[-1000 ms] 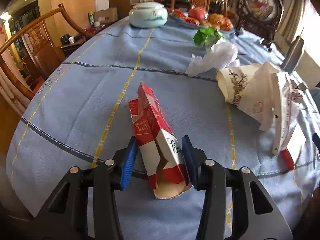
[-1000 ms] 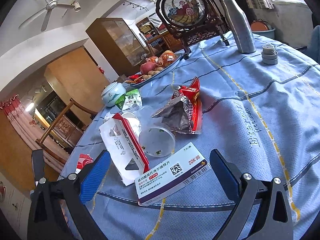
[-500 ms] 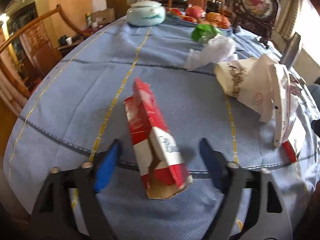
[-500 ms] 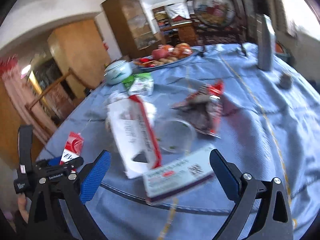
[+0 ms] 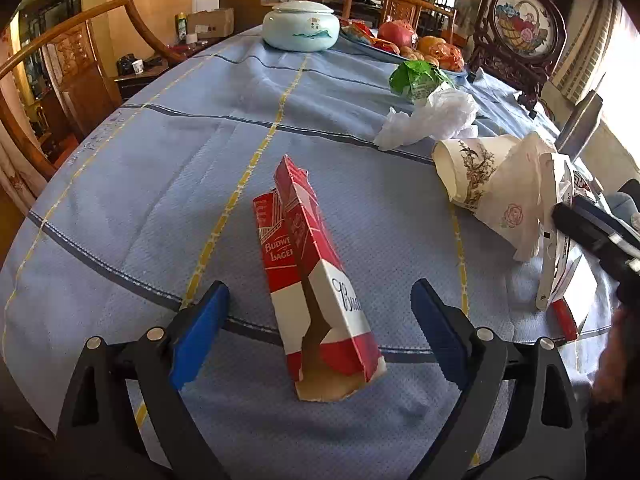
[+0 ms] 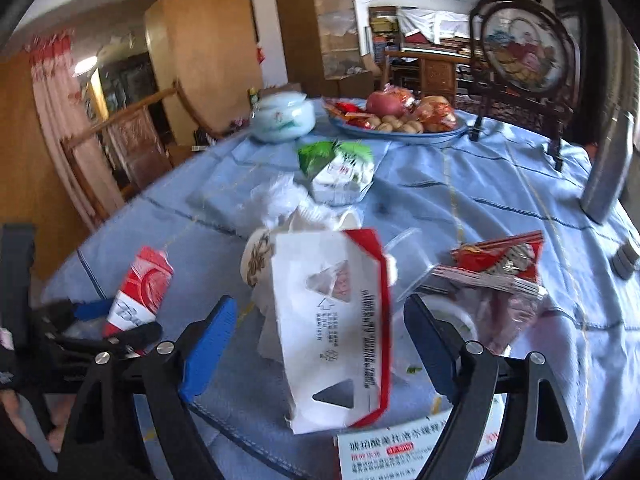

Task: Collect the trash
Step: 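Grasp the white box with the red edge with the right tool, then carry both items to the wastebasket and open the left tool to drop the carton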

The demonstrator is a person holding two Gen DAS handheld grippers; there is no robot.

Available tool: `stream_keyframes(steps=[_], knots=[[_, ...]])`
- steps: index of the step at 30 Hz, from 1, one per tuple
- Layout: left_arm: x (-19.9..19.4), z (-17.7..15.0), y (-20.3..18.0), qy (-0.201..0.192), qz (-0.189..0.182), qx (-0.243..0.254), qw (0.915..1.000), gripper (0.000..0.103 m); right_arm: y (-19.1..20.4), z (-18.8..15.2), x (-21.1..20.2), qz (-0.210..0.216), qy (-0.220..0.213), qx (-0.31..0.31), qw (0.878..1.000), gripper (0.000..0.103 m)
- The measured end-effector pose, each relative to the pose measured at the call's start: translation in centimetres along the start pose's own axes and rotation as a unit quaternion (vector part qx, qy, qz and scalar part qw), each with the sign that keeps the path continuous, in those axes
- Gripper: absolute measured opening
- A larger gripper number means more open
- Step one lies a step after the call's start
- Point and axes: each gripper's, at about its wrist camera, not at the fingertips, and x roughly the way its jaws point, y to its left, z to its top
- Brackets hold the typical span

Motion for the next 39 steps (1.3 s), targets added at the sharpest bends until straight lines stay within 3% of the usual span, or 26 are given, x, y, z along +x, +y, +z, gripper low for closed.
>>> stream_keyframes(steps=[1, 2, 3, 6, 12, 14, 17, 19, 24, 31, 39], knots=[[0.1, 0.1, 0.0, 0.002, -0.001, 0.002, 1.0, 0.091, 0.0, 0.0, 0.4, -0.001, 0.013, -0.001, 1.0, 0.079], [0.1, 0.1, -0.1, 0.004, -0.002, 0.002, 1.0, 0.091, -0.4, 0.0, 0.7, 0.016, 0.02, 0.009, 1.0, 0.062], [0.1, 0.1, -0.1, 0.004, -0.002, 0.003, 1.0, 0.091, -0.9, -0.1, 0.6, 0.026, 0.019, 0.021, 0.999, 0.057], [0.1, 0.2, -0.1, 0.005, -0.004, 0.003, 1.0, 0.092, -2.1, -0.4, 0.0, 0.035, 0.008, 0.049, 0.998, 0.057], [0.2, 0.3, -0.4, 0.007, -0.011, 0.009, 0.9999, 0.092, -3.3, -0.6, -3.3, 0.062, -0.068, 0.079, 0.993, 0.057], [0.2, 0.4, -0.4, 0.005, -0.015, 0.007, 0.9998, 0.092, -3.7, -0.6, -3.6, 0.064, -0.073, 0.089, 0.991, 0.057], [0.1, 0.3, -0.4, -0.004, -0.015, 0.006, 0.9999, 0.076, -4.4, -0.7, -3.1, 0.07, -0.06, 0.106, 0.99, 0.057], [-0.2, 0.0, -0.5, -0.017, -0.013, 0.009, 0.9997, 0.046, -4.7, -0.7, -3.1, 0.075, -0.059, 0.114, 0.989, 0.057], [-0.7, -0.1, 0.6, -0.036, -0.055, -0.021, 0.9976, 0.032, -4.7, -0.7, -3.3, 0.074, -0.062, 0.115, 0.989, 0.057], [-3.3, -0.7, 0.1, -0.062, -0.042, -0.014, 0.9971, 0.031, -4.7, -0.7, -3.6, 0.078, -0.071, 0.115, 0.988, 0.057], [-8.3, -0.5, 0.8, -0.11, 0.001, -0.011, 0.9938, 0.031, -4.4, -1.0, -4.3, 0.097, -0.081, 0.111, 0.986, 0.057]])
